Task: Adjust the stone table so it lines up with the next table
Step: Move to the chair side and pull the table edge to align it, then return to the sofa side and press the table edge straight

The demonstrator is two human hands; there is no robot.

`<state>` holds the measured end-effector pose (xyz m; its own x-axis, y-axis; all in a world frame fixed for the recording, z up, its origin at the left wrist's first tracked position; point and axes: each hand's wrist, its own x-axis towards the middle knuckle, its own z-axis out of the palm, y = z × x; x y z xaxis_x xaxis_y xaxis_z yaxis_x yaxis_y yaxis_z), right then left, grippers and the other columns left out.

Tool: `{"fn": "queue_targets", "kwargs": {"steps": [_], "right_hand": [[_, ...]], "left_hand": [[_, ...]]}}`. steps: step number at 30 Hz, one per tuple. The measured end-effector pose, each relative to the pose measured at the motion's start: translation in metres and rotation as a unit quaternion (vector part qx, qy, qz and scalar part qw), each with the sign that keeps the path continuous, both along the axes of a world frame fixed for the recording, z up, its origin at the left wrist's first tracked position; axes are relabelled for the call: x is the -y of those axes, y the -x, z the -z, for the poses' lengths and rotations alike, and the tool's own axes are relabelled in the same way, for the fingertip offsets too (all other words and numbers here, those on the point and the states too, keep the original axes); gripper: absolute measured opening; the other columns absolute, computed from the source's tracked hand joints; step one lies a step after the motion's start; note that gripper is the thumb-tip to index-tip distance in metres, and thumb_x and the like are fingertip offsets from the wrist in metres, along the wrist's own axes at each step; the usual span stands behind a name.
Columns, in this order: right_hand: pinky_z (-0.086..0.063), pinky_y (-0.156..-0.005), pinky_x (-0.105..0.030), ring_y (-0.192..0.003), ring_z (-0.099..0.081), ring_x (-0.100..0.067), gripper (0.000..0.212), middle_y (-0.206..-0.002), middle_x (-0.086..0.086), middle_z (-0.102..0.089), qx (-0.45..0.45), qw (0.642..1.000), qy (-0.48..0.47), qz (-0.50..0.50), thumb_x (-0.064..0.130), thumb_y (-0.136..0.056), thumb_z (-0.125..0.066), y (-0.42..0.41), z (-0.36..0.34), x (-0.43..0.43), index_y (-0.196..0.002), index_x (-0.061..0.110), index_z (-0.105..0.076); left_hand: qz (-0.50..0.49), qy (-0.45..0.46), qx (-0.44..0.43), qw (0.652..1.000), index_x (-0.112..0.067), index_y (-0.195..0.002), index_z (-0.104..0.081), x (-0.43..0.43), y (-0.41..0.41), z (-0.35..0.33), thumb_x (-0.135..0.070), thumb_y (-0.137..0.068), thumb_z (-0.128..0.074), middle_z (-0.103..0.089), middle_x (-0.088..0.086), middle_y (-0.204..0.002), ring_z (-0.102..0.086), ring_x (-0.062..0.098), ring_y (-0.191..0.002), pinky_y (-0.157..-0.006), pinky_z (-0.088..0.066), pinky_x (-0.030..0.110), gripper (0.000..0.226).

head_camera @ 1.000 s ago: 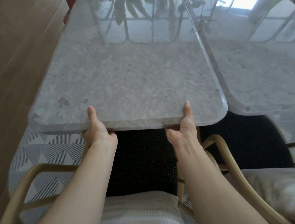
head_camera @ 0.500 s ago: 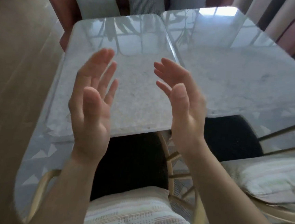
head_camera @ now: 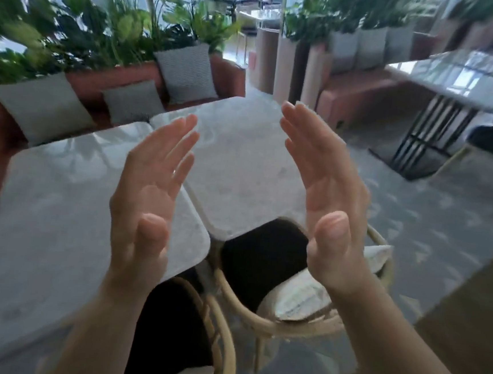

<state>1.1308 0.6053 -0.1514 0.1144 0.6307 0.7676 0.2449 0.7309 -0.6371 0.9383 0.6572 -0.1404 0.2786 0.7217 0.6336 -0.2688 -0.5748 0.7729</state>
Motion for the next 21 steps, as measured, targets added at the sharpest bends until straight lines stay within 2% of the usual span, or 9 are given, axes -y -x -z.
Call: {"fn": "queue_targets", "kwargs": {"steps": [3, 5, 8, 12, 17, 21], "right_hand": [[-0.040, -0.127, -0.045, -0.158, -0.045, -0.039, 0.106, -0.166, -0.029, -0.045, -0.033, 0.999, -0.001, 0.016, 0.083, -0.098, -0.047, -0.049, -0.025, 0.044, -0.159, -0.002, -0.035], [-0.040, -0.127, -0.046, -0.157, -0.046, -0.038, 0.107, -0.165, -0.025, -0.046, -0.039, 0.998, -0.012, 0.044, 0.085, -0.096, -0.047, -0.087, -0.039, 0.080, -0.159, -0.001, -0.035], [-0.040, -0.127, -0.046, -0.155, -0.048, -0.034, 0.107, -0.163, -0.018, -0.047, -0.016, 0.994, -0.043, 0.098, 0.083, -0.098, -0.047, -0.146, -0.053, 0.130, -0.159, -0.003, -0.034], [-0.044, -0.125, -0.050, -0.149, -0.053, -0.034, 0.104, -0.158, -0.018, -0.049, -0.002, 0.988, -0.036, 0.153, 0.081, -0.098, -0.050, -0.220, -0.065, 0.181, -0.156, -0.003, -0.035], [-0.044, -0.124, -0.054, -0.146, -0.054, -0.043, 0.099, -0.156, -0.021, -0.049, 0.013, 0.976, -0.078, 0.204, 0.078, -0.098, -0.055, -0.317, -0.065, 0.192, -0.154, -0.001, -0.036], [-0.043, -0.124, -0.053, -0.146, -0.054, -0.043, 0.099, -0.156, -0.022, -0.049, 0.019, 0.972, -0.084, 0.220, 0.079, -0.098, -0.055, -0.391, -0.053, 0.169, -0.154, -0.002, -0.037]], "left_hand": [[0.039, -0.023, -0.005, 0.999, -0.035, -0.146, -0.050, 0.035, -0.060, -0.021, -0.091, -0.080, -0.058, -0.050, -0.003, -0.161, -0.045, 0.033, -0.157, -0.128, -0.036, 0.055, 0.087], [0.071, -0.047, -0.002, 0.996, -0.038, -0.147, -0.048, 0.059, -0.100, -0.036, -0.091, -0.080, -0.058, -0.049, -0.004, -0.161, -0.044, 0.033, -0.157, -0.129, -0.036, 0.055, 0.086], [0.125, -0.067, 0.002, 0.990, -0.037, -0.148, -0.046, 0.088, -0.165, -0.053, -0.090, -0.079, -0.059, -0.049, -0.003, -0.160, -0.045, 0.033, -0.156, -0.126, -0.039, 0.053, 0.088], [0.159, -0.077, 0.004, 0.984, -0.031, -0.146, -0.046, 0.114, -0.242, -0.065, -0.090, -0.078, -0.061, -0.054, -0.006, -0.155, -0.054, 0.032, -0.149, -0.120, -0.046, 0.052, 0.091], [0.195, -0.096, 0.004, 0.976, -0.032, -0.144, -0.049, 0.111, -0.341, -0.070, -0.087, -0.081, -0.062, -0.056, 0.002, -0.149, -0.059, 0.034, -0.142, -0.116, -0.049, 0.053, 0.084], [0.229, -0.113, 0.010, 0.967, -0.029, -0.145, -0.048, 0.082, -0.424, -0.059, -0.085, -0.084, -0.063, -0.058, -0.004, -0.150, -0.058, 0.034, -0.143, -0.115, -0.048, 0.049, 0.084]]}}
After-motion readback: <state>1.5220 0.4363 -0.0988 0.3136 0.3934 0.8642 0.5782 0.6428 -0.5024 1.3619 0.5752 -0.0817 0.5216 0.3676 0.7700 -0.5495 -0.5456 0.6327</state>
